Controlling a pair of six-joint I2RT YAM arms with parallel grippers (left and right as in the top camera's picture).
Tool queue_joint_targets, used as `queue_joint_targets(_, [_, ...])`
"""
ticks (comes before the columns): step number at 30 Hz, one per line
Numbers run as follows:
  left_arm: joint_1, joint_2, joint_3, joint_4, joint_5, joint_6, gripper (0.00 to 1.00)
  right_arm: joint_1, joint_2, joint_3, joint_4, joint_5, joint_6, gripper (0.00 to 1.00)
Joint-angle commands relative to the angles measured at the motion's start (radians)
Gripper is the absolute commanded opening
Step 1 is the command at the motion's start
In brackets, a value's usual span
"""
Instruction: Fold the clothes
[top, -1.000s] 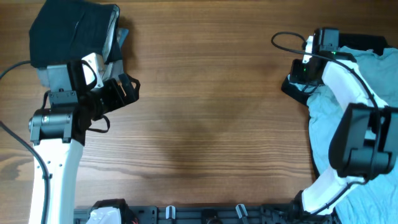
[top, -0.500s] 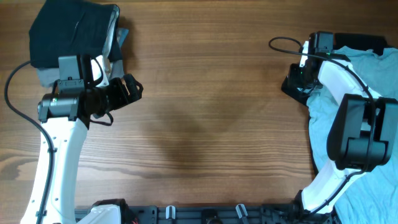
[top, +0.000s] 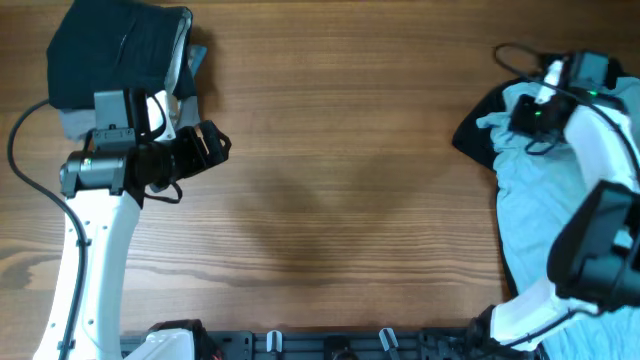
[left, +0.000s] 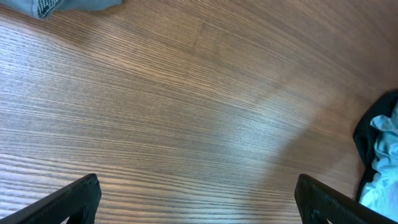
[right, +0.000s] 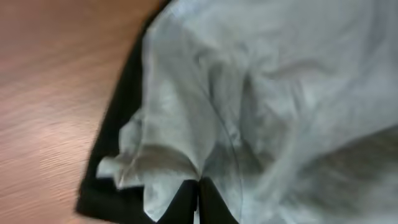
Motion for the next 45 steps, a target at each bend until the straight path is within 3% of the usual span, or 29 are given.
queue_joint_targets(1, [-0.005, -0.021, 0.021, 0.003, 0.016, -0.004, 1.0, 0.003, -0.056, 0.003, 0.003, -0.101, -0.062, 0.04])
queue_joint_targets(6, [-0.006, -0.021, 0.021, 0.003, 0.016, -0.004, 1.0, 0.012, -0.048, 0.003, -0.002, -0.152, -0.062, 0.04])
queue_joint_targets(7, [-0.006, -0.021, 0.021, 0.003, 0.016, -0.004, 1.0, 0.02, -0.044, 0.003, -0.007, -0.152, -0.062, 0.14])
queue_joint_targets(8, [-0.006, -0.021, 0.021, 0.002, 0.016, -0.004, 1.0, 0.031, -0.039, 0.003, -0.015, -0.152, -0.062, 0.43])
queue_joint_targets(9, [-0.006, -0.021, 0.021, 0.002, 0.016, -0.004, 1.0, 0.038, -0.033, 0.003, -0.021, -0.152, -0.062, 0.54])
queue_joint_targets(13, [-0.006, -0.021, 0.021, 0.006, 0.016, -0.004, 1.0, 0.076, 0.007, 0.002, -0.024, -0.127, -0.073, 0.77])
queue_joint_targets(22, [-0.006, -0.021, 0.021, 0.006, 0.016, -0.004, 1.0, 0.115, 0.142, 0.002, -0.005, 0.182, -0.065, 0.89])
queue_joint_targets(25, [-0.006, -0.021, 0.021, 0.006, 0.016, -0.004, 1.0, 0.118, 0.169, 0.002, 0.006, 0.164, -0.069, 0.84])
queue_joint_targets(26, [-0.006, -0.021, 0.021, 0.006, 0.016, -0.004, 1.0, 0.12, 0.178, 0.002, 0.01, 0.165, -0.069, 0.75])
queue_joint_targets(29, [-0.006, -0.021, 0.021, 0.006, 0.016, -0.004, 1.0, 0.114, 0.18, 0.003, 0.027, 0.172, -0.014, 0.29])
queue_joint_targets(31, [-0.006, -0.021, 0.021, 0.002, 0.016, -0.004, 1.0, 0.11, 0.174, 0.003, 0.031, 0.168, -0.011, 0.23])
queue_joint_targets(33, [-0.006, -0.021, 0.021, -0.002, 0.016, -0.004, 1.0, 0.108, 0.166, 0.003, 0.024, 0.168, -0.019, 0.05])
queue_joint_targets(40, [-0.006, -0.021, 0.021, -0.001, 0.017, -0.004, 1.0, 0.063, 0.068, 0.003, 0.011, 0.096, -0.016, 0.04])
queue_joint_targets(45, [-0.005, -0.042, 0.036, -0.001, 0.025, -0.003, 0.99, -0.07, -0.101, 0.003, 0.028, -0.021, 0.043, 0.04])
